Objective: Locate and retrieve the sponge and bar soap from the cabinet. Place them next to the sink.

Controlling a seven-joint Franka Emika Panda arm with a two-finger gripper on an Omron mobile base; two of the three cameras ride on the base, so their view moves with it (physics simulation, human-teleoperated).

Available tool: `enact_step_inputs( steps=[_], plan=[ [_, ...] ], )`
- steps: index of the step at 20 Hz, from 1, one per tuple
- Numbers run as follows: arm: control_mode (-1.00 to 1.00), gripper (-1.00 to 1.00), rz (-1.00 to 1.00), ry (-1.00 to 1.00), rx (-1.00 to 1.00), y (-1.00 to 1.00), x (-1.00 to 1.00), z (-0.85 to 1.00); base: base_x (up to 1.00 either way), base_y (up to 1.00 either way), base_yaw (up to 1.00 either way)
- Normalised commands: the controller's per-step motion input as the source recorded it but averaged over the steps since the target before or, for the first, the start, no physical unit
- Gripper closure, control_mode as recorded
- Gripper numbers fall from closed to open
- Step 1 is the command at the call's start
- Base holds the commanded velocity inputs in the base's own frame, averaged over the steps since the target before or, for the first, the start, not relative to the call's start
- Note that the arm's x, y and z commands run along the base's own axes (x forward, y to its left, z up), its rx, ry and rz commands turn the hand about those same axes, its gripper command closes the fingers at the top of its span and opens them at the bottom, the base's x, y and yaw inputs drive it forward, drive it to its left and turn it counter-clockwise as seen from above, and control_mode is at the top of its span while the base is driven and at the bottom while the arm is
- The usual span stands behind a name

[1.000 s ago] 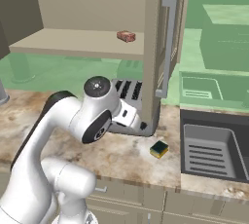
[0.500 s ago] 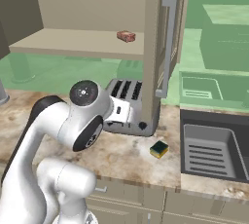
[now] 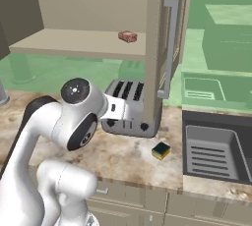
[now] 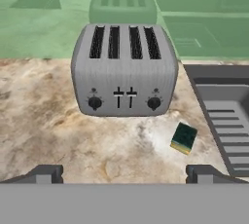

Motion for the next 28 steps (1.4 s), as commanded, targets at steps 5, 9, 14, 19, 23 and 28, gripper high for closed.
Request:
enact_step_inputs(
  steps=[5, 9, 14, 19, 23, 28],
  plan=[
    [-1.00, -1.00, 0.13, -0.01, 0.00, 0.10, 0.00, 0.44, 0.00, 0.00, 0.00],
    [-1.00, -1.00, 0.14, -0.03, 0.00, 0.06, 0.00, 0.46, 0.00, 0.00, 0.00],
    [-1.00, -1.00, 0.13, -0.05, 0.00, 0.03, 0.00, 0.42, 0.00, 0.00, 0.00],
    [-1.00, -1.00, 0.08, -0.02, -0.03, 0.01, 0.03, 0.41, 0.00, 0.00, 0.00],
    [-1.00, -1.00, 0.04, -0.04, -0.02, 0.22, 0.07, 0.18, 0.00, 0.00, 0.00],
    [-1.00, -1.00, 0.03, -0.03, -0.04, 0.32, 0.22, 0.14, 0.00, 0.00, 0.00]
  ],
)
